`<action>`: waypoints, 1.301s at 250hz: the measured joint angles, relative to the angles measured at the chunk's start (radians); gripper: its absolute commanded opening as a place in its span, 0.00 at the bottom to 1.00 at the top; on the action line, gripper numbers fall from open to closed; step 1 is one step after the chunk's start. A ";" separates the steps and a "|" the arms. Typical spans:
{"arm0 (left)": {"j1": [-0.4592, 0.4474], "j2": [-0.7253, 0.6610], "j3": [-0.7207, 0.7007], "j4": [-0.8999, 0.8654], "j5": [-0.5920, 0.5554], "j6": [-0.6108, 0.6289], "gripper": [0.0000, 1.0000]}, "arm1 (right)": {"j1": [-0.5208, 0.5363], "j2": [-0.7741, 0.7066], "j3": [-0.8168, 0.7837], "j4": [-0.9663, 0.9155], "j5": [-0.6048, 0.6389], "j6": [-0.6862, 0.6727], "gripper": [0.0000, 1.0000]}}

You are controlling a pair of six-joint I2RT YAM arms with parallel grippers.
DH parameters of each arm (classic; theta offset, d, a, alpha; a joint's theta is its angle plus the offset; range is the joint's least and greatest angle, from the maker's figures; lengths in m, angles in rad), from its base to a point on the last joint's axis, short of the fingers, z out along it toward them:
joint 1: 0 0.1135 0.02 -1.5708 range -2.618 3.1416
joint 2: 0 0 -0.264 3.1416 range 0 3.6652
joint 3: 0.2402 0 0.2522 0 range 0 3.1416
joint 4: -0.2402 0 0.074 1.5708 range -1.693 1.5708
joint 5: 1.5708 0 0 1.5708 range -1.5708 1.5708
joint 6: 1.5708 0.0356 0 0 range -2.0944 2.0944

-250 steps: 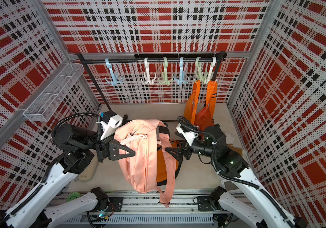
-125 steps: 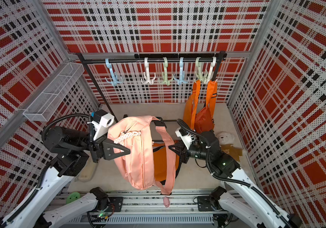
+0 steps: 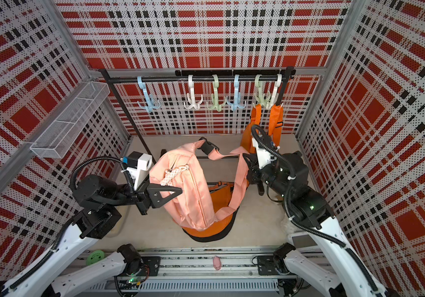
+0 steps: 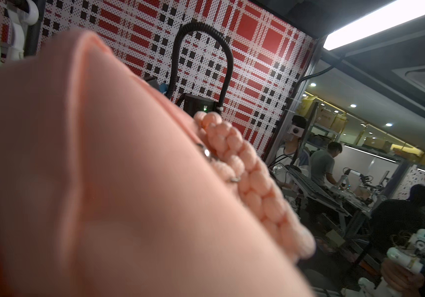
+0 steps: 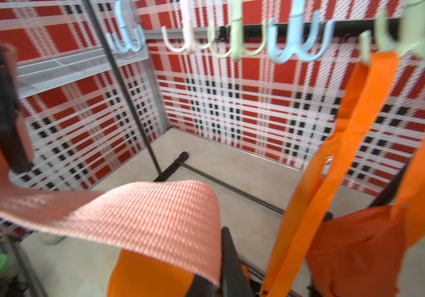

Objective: Hang the bag on a hook
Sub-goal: Hang the bag on the hook.

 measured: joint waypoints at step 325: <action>-0.093 0.308 0.274 -0.158 -0.458 0.309 0.00 | -0.079 0.703 0.817 -0.190 0.025 -0.160 0.00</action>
